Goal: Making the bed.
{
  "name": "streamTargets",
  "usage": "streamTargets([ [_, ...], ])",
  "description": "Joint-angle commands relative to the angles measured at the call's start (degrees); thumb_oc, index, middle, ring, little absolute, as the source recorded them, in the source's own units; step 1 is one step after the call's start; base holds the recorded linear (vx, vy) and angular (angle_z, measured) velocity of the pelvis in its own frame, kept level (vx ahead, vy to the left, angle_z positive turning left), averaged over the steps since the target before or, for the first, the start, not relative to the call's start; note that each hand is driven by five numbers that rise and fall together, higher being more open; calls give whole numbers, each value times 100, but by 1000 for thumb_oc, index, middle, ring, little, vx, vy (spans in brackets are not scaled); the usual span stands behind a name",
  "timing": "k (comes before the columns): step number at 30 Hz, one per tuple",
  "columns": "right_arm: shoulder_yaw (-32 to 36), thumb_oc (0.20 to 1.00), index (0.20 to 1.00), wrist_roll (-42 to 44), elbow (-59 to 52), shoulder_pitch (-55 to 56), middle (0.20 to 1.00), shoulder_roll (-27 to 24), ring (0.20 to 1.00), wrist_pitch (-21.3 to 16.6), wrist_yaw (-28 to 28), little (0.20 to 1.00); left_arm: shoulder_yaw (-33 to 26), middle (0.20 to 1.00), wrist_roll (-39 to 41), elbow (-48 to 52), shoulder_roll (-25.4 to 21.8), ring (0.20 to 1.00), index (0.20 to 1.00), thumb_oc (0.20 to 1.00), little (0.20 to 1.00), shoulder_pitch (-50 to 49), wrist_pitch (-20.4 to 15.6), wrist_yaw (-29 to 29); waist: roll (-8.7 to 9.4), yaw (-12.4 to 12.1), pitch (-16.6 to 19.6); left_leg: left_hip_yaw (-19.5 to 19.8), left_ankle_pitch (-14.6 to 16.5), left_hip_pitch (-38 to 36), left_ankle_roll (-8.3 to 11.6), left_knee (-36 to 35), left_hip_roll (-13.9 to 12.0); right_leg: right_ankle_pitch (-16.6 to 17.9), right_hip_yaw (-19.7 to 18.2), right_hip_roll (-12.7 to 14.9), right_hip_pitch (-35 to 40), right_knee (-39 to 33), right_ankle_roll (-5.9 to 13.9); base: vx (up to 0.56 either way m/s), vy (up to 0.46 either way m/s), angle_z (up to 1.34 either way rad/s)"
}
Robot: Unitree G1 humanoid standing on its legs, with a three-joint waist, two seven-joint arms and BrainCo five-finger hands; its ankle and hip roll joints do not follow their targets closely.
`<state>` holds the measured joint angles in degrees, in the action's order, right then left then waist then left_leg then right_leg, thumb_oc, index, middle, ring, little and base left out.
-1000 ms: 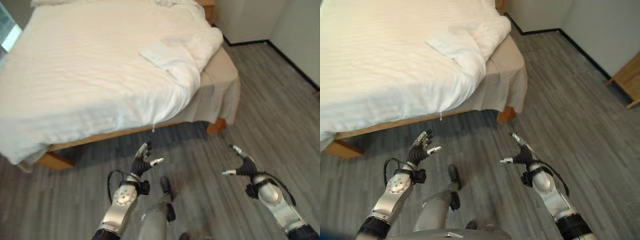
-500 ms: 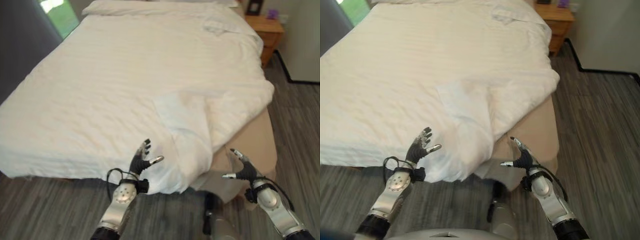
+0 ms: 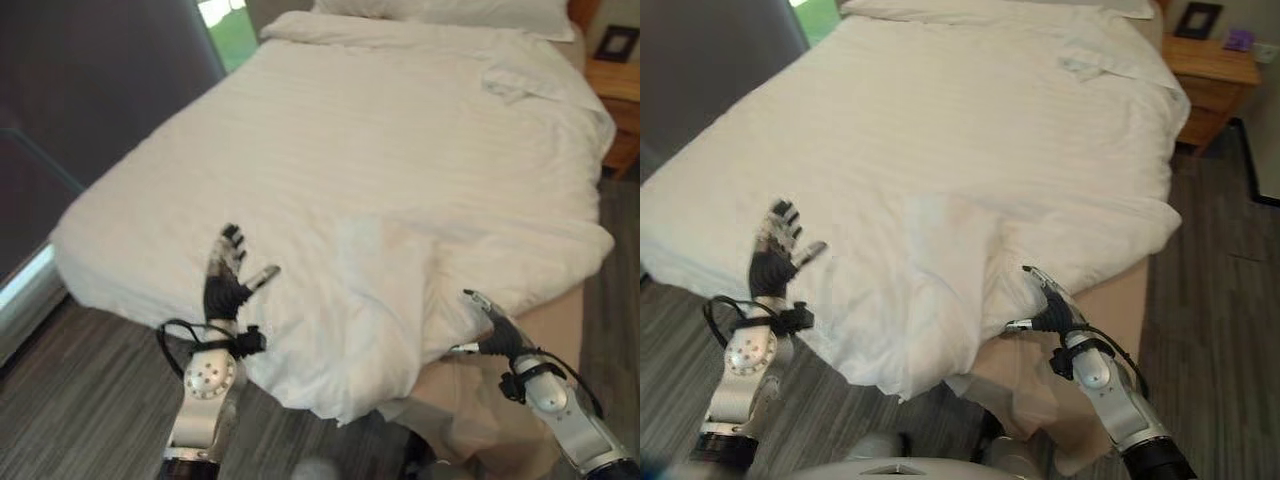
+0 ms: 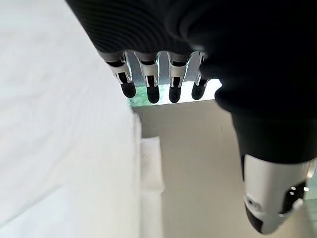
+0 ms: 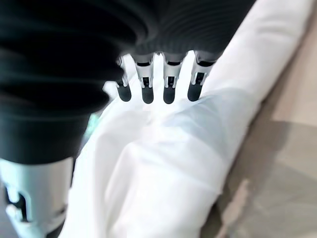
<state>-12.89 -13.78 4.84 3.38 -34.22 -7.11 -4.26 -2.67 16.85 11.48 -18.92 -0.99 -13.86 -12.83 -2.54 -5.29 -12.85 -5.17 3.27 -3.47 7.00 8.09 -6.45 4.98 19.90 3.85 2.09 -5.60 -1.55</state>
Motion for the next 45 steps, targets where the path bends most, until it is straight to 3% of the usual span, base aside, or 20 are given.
streamTargets([
  [1, -115, 1000, 1000, -178, -301, -7, 1000, -85, 1000, -280, 248, 1000, 61, 1000, -11, -112, -389, 1000, 1000, 1000, 1000, 518, -323, -90, 7, 154, 257, -161, -278, -172, -111, -860, -148, -497, 88, 596, 344, 60, 903, 45, 70, 6],
  [3, -126, 1000, 1000, -199, -305, -5, 1000, -79, 1000, -276, 277, 1000, 83, 1000, -51, -170, -444, 1000, 1000, 1000, 1000, 600, -296, -71, -24, 165, 275, -251, -310, -322, -118, -1063, -143, -488, 43, 582, 369, 60, 904, 62, 68, 4],
  [4, -164, 1000, 1000, -245, -306, 23, 1000, -30, 1000, -239, 322, 1000, 233, 1000, -103, -478, -499, 1000, 1000, 1000, 1000, 824, -153, 12, -66, 298, 381, -391, -316, -544, -112, -1309, -155, -441, 8, 581, 395, 60, 914, 80, 78, -18],
  [13, -188, 1000, 1000, -328, -483, 213, 1000, 58, 1000, -197, 331, 1000, 1182, 1000, 2, -1935, -128, 1000, 1000, 1000, 1000, 1470, 187, 294, -13, 702, 427, -721, -169, -673, -169, -1309, -118, -227, -235, 655, 300, 60, 1036, 28, 88, -24],
  [16, -164, 1000, 1000, -441, -531, 308, 1000, 60, 1000, -205, 163, 1000, 1639, 1000, -493, -2674, 47, 1000, 1000, 1000, 1000, 1867, 384, 118, 86, 927, 421, -940, -67, -691, -219, -1309, -44, -79, -424, 686, 142, 60, 1123, 6, 122, -25],
  [23, -37, 1000, 1000, -534, -676, 441, 1000, 1, 1000, -204, -87, 1000, 1944, 1000, -817, -4005, 194, 1000, 1000, 1000, 1000, 2654, 653, -54, 327, 1201, 339, -1448, 61, -667, -319, -1309, 61, 240, -865, 689, -343, 60, 1335, -30, 116, -41],
  [24, -43, 1000, 1000, -520, -677, 482, 1000, 7, 1000, -182, -111, 1000, 1970, 1000, -746, -4874, 325, 1000, 1000, 1000, 1000, 2914, 813, -27, 406, 1332, 268, -1568, 94, -626, -343, -1309, 82, 313, -936, 666, -511, 60, 1412, -115, 92, -51],
  [25, -22, 1000, 1000, -486, -690, 517, 1000, 37, 1000, -178, -117, 1000, 1951, 200, -739, -5528, 445, 200, 200, 200, 200, 3121, 910, -23, 462, 1408, 225, -1676, 108, -575, -350, -1309, 96, 383, -1003, 668, -649, 60, 1466, -104, 95, -64],
  [26, -15, 1000, 1000, -486, -693, 515, 1000, 35, 1000, -177, -115, 1000, 1950, 200, -739, -5551, 451, 200, 200, 200, 200, 3140, 897, -21, 459, 1398, 225, -1685, 110, -569, -352, -1309, 98, 386, -1013, 669, -660, 60, 1467, -131, 64, -66],
  [27, -37, 1000, 1000, -409, -740, 581, 1000, 95, 1000, -194, -141, 1000, 1870, 200, -643, -6690, 595, 200, 200, 200, 200, 3521, 1051, -97, 534, 1535, 166, -1783, 87, -444, -344, -1309, 111, 487, -1102, 683, -872, 60, 1549, -88, 27, -80],
  [28, -32, 1000, 1000, -408, -741, 577, 1000, 94, 1000, -193, -140, 1000, 1868, 200, -642, -6714, 599, 200, 200, 200, 200, 3541, 1037, -93, 531, 1528, 170, -1788, 86, -433, -345, -1309, 113, 490, -1108, 683, -886, 60, 1549, -162, 26, -88],
  [30, 72, 1000, 1000, -204, -900, 823, 1000, 140, 1000, -290, -179, 1000, 1764, 200, -614, -7653, 791, 200, 200, 200, 200, 4028, 1180, -315, 563, 1749, -25, -1858, -13, -127, -372, -1309, 42, 616, -1413, 678, -1061, 60, 1646, -230, -11, -68],
  [31, 55, 1000, 1000, -161, -934, 846, 1000, 127, 1000, -312, -178, 1000, 1737, 200, -543, -7727, 811, 200, 200, 200, 200, 4123, 1193, -362, 533, 1748, -44, -1850, 112, -124, -367, -1309, -7, 466, -1385, 665, -927, 60, 1640, -266, -18, -8],
  [33, 16, 1000, 1000, -131, -946, 842, 1000, 51, 1000, -344, -153, 1000, 1716, 200, -431, -7733, 832, 200, 200, 200, 200, 4224, 1159, -382, 529, 1691, -124, -1986, 62, -95, -370, -1309, -63, 392, -1191, 714, -738, 101, 1591, -205, -23, -27],
  [34, -64, 1000, 1000, -152, -878, 800, 1000, -5, 1000, -351, -97, 1000, 1798, 200, -348, -7347, 811, 200, 200, 200, 200, 4225, 1127, -379, 521, 1547, -140, -2235, -68, -29, -358, -1309, -123, 119, -707, 829, -523, 521, 1460, -261, -51, -90],
  [36, -127, 1000, 1000, -145, -845, 610, 1000, -24, 1000, -258, -25, 1000, 1996, 200, -307, -6776, 872, 200, 200, 200, 200, 4103, 1095, -361, 503, 1345, -78, -2455, -211, 16, -362, -1309, -170, -78, -308, 1004, -274, 1033, 1421, -233, -55, -83],
  [41, -185, 1000, 1000, -140, -862, 326, 1000, 124, 1000, -107, -8, 1000, 2499, 200, -113, -5256, 1024, 200, 200, 200, 200, 3844, 939, -305, 516, 1026, 126, -2669, -423, 205, -420, -1309, -145, -116, -87, 1092, 287, 1362, 1476, -145, -107, -19],
  [42, -195, 1000, 1000, -129, -833, 293, 1000, 180, 1000, -61, -40, 1000, 2653, 200, -70, -4940, 1113, 200, 200, 200, 200, 3776, 918, -283, 534, 983, 176, -2674, -461, 227, -426, -1309, -128, -179, -150, 994, 460, 1218, 1497, -147, -211, -32],
  [43, -264, 1000, 1000, -145, -655, 144, 1000, 249, 1000, 32, -99, 1000, 2880, 200, 7, -4633, 1325, 200, 200, 200, 200, 3637, 884, -185, 514, 924, 255, -2735, -603, 301, -398, -1309, -166, -494, -175, 821, 748, 811, 1433, -147, -221, -37],
  [45, -459, 1000, 1000, -295, -295, -20, 1000, 304, 1000, 115, -164, 1000, 3047, 200, 38, -4515, 1495, 200, 200, 200, 200, 3454, 873, -138, 442, 890, 320, -2794, -706, 279, -315, -1309, -263, -626, -139, 697, 853, 450, 1356, -166, -230, -57],
])
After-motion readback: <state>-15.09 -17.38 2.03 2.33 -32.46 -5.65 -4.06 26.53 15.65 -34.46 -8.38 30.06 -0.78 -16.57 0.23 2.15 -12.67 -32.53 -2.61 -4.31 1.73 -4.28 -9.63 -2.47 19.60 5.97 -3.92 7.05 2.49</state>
